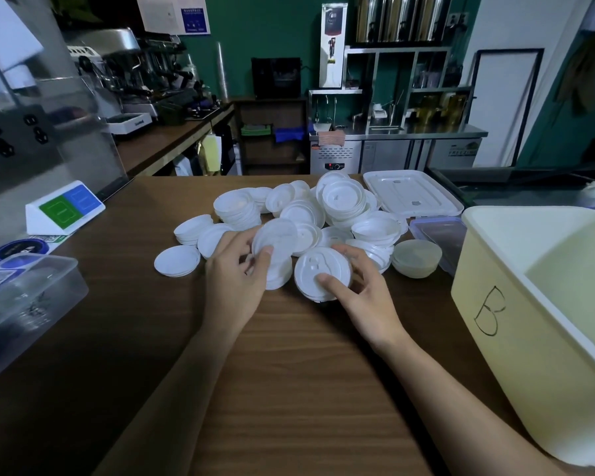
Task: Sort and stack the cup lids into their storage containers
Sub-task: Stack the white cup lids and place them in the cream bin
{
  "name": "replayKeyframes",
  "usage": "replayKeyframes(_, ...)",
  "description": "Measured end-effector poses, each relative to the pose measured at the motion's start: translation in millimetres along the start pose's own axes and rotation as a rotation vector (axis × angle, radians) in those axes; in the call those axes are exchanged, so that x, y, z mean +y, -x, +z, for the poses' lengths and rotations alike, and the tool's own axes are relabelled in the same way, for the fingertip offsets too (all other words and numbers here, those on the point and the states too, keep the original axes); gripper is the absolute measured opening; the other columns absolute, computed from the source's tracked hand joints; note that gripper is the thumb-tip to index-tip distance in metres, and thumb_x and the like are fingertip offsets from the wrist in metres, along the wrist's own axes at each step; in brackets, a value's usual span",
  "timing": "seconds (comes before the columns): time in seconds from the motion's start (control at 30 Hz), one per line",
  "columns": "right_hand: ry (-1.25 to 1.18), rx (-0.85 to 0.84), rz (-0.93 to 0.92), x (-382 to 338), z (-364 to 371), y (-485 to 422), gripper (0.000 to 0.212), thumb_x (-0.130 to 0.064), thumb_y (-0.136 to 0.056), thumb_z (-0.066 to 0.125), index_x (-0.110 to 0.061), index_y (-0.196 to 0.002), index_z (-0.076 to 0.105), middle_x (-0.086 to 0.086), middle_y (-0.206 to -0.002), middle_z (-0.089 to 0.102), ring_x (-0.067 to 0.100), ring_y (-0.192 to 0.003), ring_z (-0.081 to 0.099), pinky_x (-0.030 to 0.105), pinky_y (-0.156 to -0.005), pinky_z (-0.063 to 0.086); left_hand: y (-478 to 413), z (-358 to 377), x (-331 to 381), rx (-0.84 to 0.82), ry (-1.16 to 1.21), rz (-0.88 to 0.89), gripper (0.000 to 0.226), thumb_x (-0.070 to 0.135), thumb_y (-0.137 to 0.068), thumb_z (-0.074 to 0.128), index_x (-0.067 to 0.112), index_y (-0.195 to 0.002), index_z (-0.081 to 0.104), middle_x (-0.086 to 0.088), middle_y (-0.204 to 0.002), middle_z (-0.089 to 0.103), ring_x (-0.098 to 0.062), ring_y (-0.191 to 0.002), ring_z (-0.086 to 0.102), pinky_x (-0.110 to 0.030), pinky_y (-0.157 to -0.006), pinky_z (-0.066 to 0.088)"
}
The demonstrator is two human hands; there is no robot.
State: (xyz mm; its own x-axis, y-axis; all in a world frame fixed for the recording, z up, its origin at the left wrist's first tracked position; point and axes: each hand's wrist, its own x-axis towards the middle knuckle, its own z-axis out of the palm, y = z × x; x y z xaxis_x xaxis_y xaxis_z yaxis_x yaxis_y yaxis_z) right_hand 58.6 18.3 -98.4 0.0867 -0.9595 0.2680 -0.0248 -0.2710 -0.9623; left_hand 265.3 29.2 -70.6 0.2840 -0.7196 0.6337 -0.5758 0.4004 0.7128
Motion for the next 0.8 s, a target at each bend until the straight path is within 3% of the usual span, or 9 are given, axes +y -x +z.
replayKeyframes(0.07, -0.011, 0.004, -0.005, 0.7, -0.2, -0.3, 0.042, -0.020, -0.092, 0.082, -0.037, -0.128, 0.067, -0.018, -0.123, 0.072, 0.004, -0.117, 0.067, 0.027, -0.103, 0.052, -1.9, -0.9, 3.0, 0.024, 0.059, -0.037, 0.030, 0.013, -0.101, 0.066, 0.021, -0.130, 0.070, 0.014, -0.108, 0.062, 0.005, -0.100, 0.064, -0.006, -0.083, 0.049)
replayKeyframes(0.17, -0.010, 0.005, -0.025, -1.1, 0.1, -1.0, 0.042, -0.022, -0.095, 0.079, -0.036, -0.133, 0.067, -0.025, -0.125, 0.070, -0.001, -0.119, 0.065, 0.018, -0.101, 0.050, -4.4, -1.1, 1.6, -0.074, 0.247, -0.121, 0.033, 0.014, -0.106, 0.057, 0.037, -0.128, 0.067, 0.023, -0.117, 0.069, -0.003, -0.116, 0.065, -0.017, -0.097, 0.049)
replayKeyframes(0.23, -0.003, -0.005, -0.040, -2.0, 1.4, -1.0, 0.041, -0.022, -0.098, 0.076, -0.037, -0.135, 0.066, -0.028, -0.127, 0.069, -0.005, -0.123, 0.062, 0.014, -0.102, 0.048, -2.9, 1.6, 1.3, -0.194, 0.305, -0.140, 0.033, 0.014, -0.107, 0.055, 0.030, -0.133, 0.068, 0.016, -0.123, 0.070, -0.004, -0.121, 0.063, -0.022, -0.102, 0.049)
replayKeyframes(0.3, -0.026, -0.020, -0.037, -2.6, 1.1, -1.5, 0.037, -0.020, -0.102, 0.069, -0.035, -0.135, 0.065, -0.030, -0.128, 0.069, -0.007, -0.126, 0.059, 0.010, -0.100, 0.045, 2.0, 5.1, 3.6, -0.268, 0.272, -0.107, 0.034, 0.010, -0.106, 0.057, 0.019, -0.137, 0.068, 0.008, -0.125, 0.070, -0.002, -0.117, 0.064, -0.017, -0.099, 0.048)
replayKeyframes(0.4, -0.130, -0.064, 0.033, -5.2, 0.6, -2.9, 0.033, -0.030, -0.105, 0.061, -0.030, -0.138, 0.067, -0.019, -0.138, 0.067, 0.001, -0.135, 0.056, 0.026, -0.113, 0.042, 7.5, 10.8, 6.4, -0.255, 0.305, -0.109, 0.028, 0.011, -0.103, 0.063, 0.016, -0.130, 0.072, 0.006, -0.121, 0.074, -0.006, -0.115, 0.068, -0.017, -0.097, 0.051)
replayKeyframes(0.5, -0.177, -0.107, 0.070, -8.5, 1.1, -1.9, 0.044, -0.050, -0.095, 0.060, -0.032, -0.134, 0.070, -0.012, -0.141, 0.067, 0.011, -0.139, 0.056, 0.046, -0.123, 0.037, 10.9, 15.6, 9.4, -0.252, 0.357, -0.159, 0.025, 0.011, -0.098, 0.070, 0.015, -0.122, 0.075, 0.004, -0.114, 0.076, -0.010, -0.110, 0.071, -0.023, -0.096, 0.055)
replayKeyframes(0.57, -0.174, -0.109, 0.063, -9.6, 1.6, -0.3, 0.043, -0.049, -0.095, 0.065, -0.030, -0.134, 0.069, -0.010, -0.136, 0.070, 0.010, -0.134, 0.060, 0.041, -0.120, 0.041, 12.3, 17.0, 9.6, -0.265, 0.364, -0.181, 0.024, 0.012, -0.096, 0.074, 0.017, -0.119, 0.077, 0.002, -0.112, 0.077, -0.012, -0.107, 0.072, -0.025, -0.094, 0.057)
replayKeyframes(0.7, -0.117, -0.089, 0.007, -7.8, 0.6, 1.9, 0.037, -0.032, -0.097, 0.074, -0.026, -0.133, 0.067, -0.017, -0.125, 0.072, -0.002, -0.121, 0.064, 0.016, -0.098, 0.048, 12.7, 17.9, 8.2, -0.273, 0.368, -0.187, 0.025, 0.015, -0.094, 0.076, 0.017, -0.119, 0.078, 0.005, -0.109, 0.078, -0.014, -0.103, 0.074, -0.027, -0.092, 0.059)
replayKeyframes(0.8, -0.121, -0.059, -0.029, -7.4, 0.6, 2.4, 0.035, -0.014, -0.097, 0.074, -0.019, -0.131, 0.068, -0.011, -0.122, 0.075, 0.002, -0.116, 0.067, 0.013, -0.092, 0.049, 13.6, 19.8, 8.8, -0.291, 0.352, -0.171, 0.027, 0.021, -0.097, 0.074, 0.018, -0.123, 0.076, 0.012, -0.113, 0.077, -0.010, -0.108, 0.073, -0.026, -0.096, 0.057)
